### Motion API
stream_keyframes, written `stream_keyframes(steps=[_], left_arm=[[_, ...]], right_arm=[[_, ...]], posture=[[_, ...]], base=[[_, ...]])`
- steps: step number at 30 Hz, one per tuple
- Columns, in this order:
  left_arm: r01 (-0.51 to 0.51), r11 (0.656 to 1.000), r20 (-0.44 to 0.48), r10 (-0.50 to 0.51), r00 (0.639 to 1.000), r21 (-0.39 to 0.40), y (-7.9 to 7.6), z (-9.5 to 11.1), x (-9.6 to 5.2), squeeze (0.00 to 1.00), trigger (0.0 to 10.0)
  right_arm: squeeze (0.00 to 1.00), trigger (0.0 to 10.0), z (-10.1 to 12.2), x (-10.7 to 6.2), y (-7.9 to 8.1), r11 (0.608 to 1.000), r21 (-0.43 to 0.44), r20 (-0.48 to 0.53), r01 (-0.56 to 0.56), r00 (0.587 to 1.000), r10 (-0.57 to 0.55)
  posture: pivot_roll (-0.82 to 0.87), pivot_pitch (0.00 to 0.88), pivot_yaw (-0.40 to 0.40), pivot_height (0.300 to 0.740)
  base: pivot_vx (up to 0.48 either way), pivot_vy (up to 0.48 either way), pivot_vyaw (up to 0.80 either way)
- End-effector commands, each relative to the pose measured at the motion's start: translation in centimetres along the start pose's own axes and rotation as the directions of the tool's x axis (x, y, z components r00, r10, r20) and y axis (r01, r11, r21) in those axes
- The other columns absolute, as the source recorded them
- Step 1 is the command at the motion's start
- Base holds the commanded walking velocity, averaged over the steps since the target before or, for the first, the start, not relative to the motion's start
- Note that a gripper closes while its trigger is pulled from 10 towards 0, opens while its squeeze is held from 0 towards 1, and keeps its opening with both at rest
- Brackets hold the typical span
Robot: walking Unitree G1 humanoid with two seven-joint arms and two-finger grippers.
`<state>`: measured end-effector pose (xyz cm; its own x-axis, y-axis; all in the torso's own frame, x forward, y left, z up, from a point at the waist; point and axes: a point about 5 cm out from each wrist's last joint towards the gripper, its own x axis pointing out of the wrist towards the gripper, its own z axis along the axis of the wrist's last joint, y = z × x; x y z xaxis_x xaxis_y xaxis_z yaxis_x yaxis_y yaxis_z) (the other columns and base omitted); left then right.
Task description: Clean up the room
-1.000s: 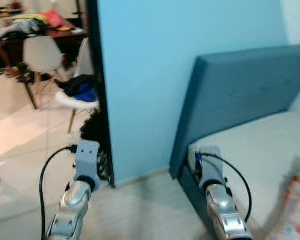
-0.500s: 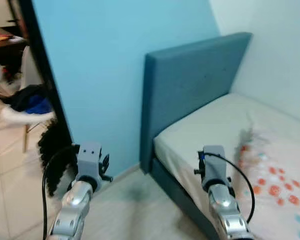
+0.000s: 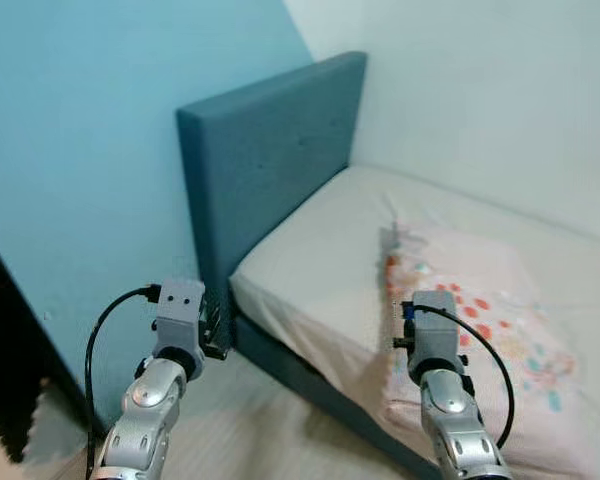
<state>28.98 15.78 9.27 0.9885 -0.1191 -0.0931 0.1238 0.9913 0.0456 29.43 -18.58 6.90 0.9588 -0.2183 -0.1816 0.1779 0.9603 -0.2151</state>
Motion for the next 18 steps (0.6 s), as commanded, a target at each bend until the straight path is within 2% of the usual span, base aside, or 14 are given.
stream_keyframes(steps=[1,18], left_arm=[[0.006,1.0,-0.01,-0.006,1.0,-0.001,-0.02,-0.27,-0.04,0.0,10.0],[0.018,1.0,-0.007,-0.018,1.0,-0.005,-0.37,-0.15,0.27,0.0,10.0]], right_arm=[[0.0,10.0,-0.07,-0.08,-0.06,1.0,0.004,-0.002,0.007,1.0,-0.007],[0.0,10.0,-0.23,-0.18,-0.02,1.0,0.006,-0.008,0.011,1.0,-0.011]], posture=[[0.06,0.008,-0.028,0.74],[0.06,0.022,-0.026,0.74]], base=[[0.0,0.0,-0.8],[0.0,0.0,-0.8]])
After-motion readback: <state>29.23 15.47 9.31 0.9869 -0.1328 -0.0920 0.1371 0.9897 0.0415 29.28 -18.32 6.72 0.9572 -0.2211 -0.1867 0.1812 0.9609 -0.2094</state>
